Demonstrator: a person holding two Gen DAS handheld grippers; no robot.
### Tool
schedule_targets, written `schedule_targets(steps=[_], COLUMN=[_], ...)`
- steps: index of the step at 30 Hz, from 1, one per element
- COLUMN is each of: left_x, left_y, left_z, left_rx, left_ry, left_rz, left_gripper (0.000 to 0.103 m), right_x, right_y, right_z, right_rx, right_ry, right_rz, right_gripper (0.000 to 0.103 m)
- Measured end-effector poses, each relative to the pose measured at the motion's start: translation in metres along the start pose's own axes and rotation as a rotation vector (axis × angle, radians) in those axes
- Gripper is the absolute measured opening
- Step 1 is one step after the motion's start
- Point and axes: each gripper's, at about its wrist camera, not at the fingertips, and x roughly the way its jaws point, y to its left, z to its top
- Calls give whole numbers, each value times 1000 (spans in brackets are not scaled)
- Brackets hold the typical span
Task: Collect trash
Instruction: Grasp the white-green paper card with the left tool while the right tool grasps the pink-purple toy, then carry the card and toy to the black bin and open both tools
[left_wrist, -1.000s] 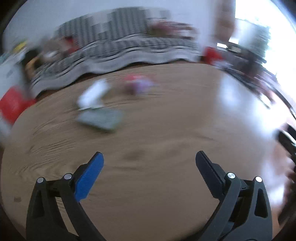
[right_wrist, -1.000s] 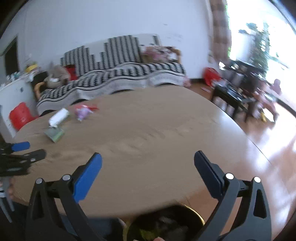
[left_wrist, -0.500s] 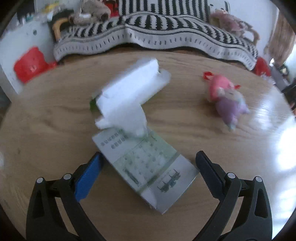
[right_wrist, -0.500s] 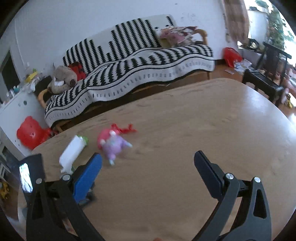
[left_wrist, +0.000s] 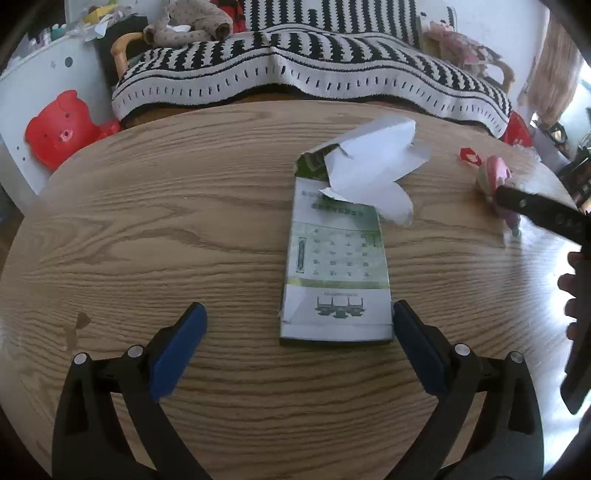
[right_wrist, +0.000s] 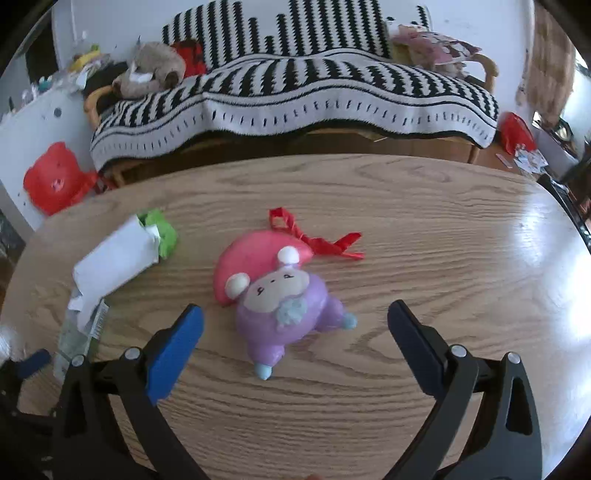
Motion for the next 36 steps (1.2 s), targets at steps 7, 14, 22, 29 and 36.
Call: schedule_targets(steps=[7,14,22,29,36], left_x=[10,3,-3,-16,-22], left_y=[-14,-20,-29,-25,-27], left_z=[10,14,10,10,8], left_rx=[56,90,118,81,92], left_ry=[-25,-50,-25,-43,-50], left_rz=[0,-52,-119,-144,-162], left_gripper=[97,54,54,54,54], right_x=[18,8,-10,-36,-35], right_y=[-2,-4,-10,-9,-3], right_z=[-4,-8,-13,-17,-24], right_rx=[-10,-2,17,49,41], right_ry=[15,-17,-48,-81,-66], right_rz=[-8,31,64,150,140], right_gripper=[89,46,42,42,42])
